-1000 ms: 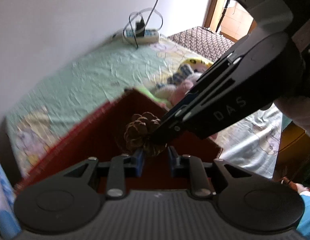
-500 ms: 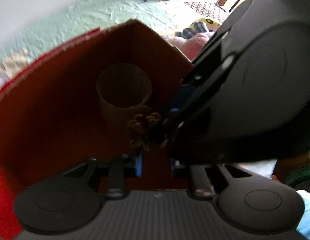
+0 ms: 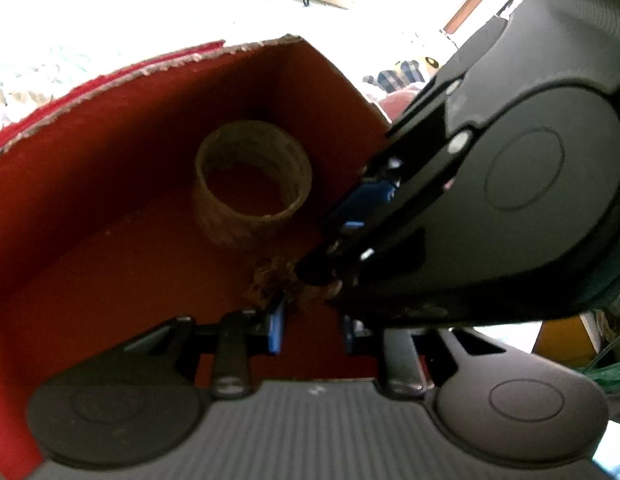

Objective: Organize objects

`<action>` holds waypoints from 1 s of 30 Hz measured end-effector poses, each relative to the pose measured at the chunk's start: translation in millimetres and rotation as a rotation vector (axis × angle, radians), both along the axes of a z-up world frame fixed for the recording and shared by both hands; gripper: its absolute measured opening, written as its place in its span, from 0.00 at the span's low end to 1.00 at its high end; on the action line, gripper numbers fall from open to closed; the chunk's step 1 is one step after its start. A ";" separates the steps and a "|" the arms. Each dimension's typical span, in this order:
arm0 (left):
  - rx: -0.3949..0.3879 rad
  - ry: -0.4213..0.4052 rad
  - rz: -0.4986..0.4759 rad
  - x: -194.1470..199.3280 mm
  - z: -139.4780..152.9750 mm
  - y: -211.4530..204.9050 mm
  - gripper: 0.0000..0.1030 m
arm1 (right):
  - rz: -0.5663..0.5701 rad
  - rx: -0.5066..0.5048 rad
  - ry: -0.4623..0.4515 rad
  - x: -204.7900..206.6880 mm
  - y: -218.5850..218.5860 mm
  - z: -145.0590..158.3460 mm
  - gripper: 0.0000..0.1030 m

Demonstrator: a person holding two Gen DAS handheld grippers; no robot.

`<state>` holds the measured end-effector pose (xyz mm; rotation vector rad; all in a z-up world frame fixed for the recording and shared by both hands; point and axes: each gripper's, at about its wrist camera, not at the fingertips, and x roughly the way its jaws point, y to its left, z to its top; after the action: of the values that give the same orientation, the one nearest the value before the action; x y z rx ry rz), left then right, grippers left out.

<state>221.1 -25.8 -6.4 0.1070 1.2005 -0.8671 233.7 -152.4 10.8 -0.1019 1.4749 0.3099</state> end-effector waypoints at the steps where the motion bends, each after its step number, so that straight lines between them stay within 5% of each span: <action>1: 0.003 -0.009 0.004 -1.0 0.6 2.1 0.24 | -0.008 0.025 -0.005 -0.9 -1.7 0.9 0.22; 12: 0.158 -0.091 0.097 3.7 2.0 20.1 0.23 | -0.093 0.164 -0.007 4.9 4.4 -19.3 0.21; 25: 0.280 -0.105 0.134 15.6 -6.8 4.2 0.24 | -0.131 0.099 0.019 5.3 8.3 -37.2 0.18; 30: 0.263 -0.112 0.137 15.8 -4.6 9.3 0.26 | -0.141 0.077 0.016 4.4 9.8 -34.9 0.17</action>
<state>236.9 -16.6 -11.0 0.2797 1.1968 -0.5736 238.2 -142.6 -24.1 0.0663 1.4764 0.2533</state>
